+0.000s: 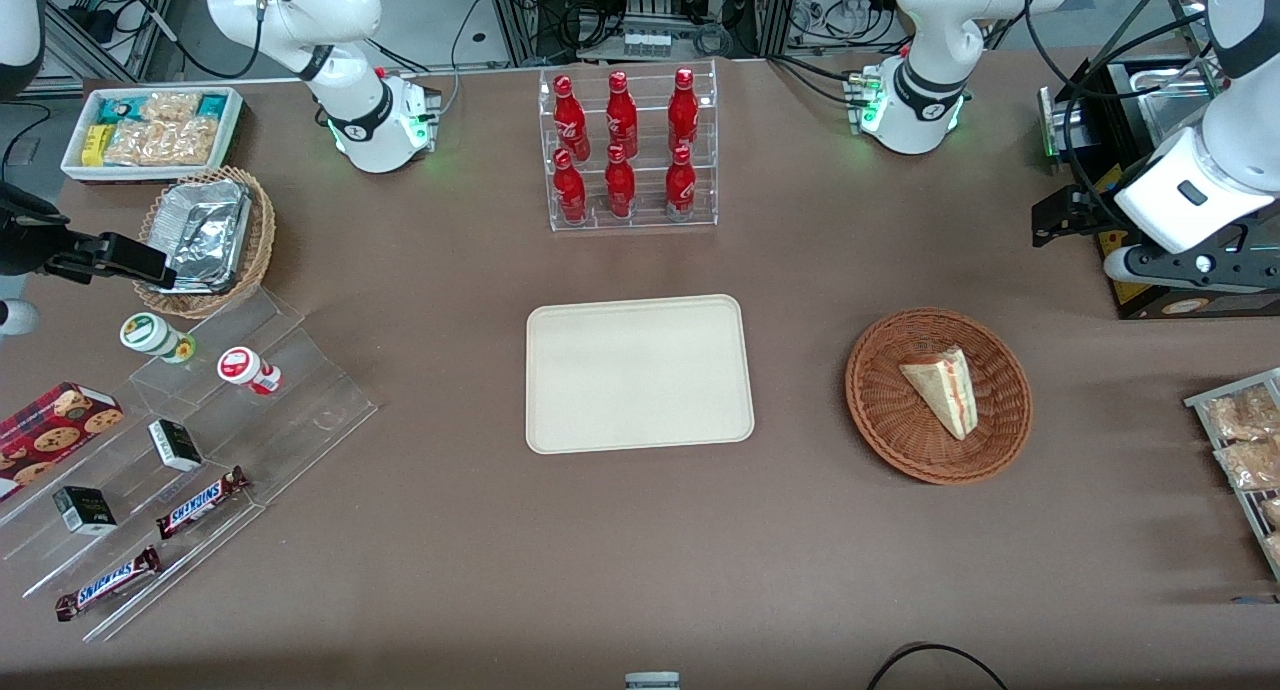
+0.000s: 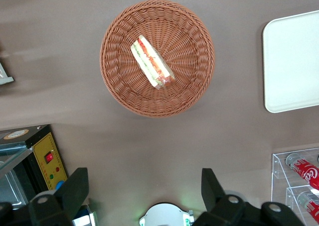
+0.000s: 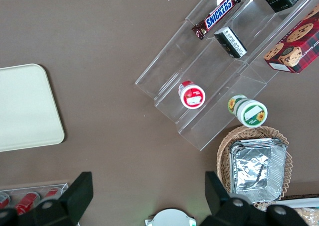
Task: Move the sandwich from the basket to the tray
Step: 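Move the left gripper over the wicker basket toward the sandwich, then lower the left gripper onto the wrapped sandwich and close on it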
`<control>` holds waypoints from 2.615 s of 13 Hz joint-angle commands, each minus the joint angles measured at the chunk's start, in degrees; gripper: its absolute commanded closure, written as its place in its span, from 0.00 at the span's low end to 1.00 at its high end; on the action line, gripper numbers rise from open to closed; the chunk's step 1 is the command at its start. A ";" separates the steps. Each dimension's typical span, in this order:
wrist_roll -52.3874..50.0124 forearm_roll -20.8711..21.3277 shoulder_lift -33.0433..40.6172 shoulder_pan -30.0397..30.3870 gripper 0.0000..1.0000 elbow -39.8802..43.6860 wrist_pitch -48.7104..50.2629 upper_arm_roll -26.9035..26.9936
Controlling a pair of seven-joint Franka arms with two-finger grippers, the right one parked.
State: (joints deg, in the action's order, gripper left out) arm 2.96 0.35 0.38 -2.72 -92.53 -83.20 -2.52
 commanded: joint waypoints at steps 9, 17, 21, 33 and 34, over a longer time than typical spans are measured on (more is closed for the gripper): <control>2.14 0.36 -0.55 -0.09 0.00 -19.23 -20.81 0.50; -16.97 -0.08 -4.59 -0.17 0.00 -33.15 -46.33 0.41; -37.68 0.18 -8.98 -2.11 0.00 -33.24 -51.88 0.23; -37.24 0.97 -17.51 -1.23 0.54 -33.24 -58.91 0.76; -37.24 0.97 -17.43 -1.23 1.00 -33.50 -58.65 0.76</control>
State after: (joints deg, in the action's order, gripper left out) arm -33.30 0.34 -17.06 -4.07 -125.82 -141.21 -1.72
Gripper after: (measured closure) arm 0.035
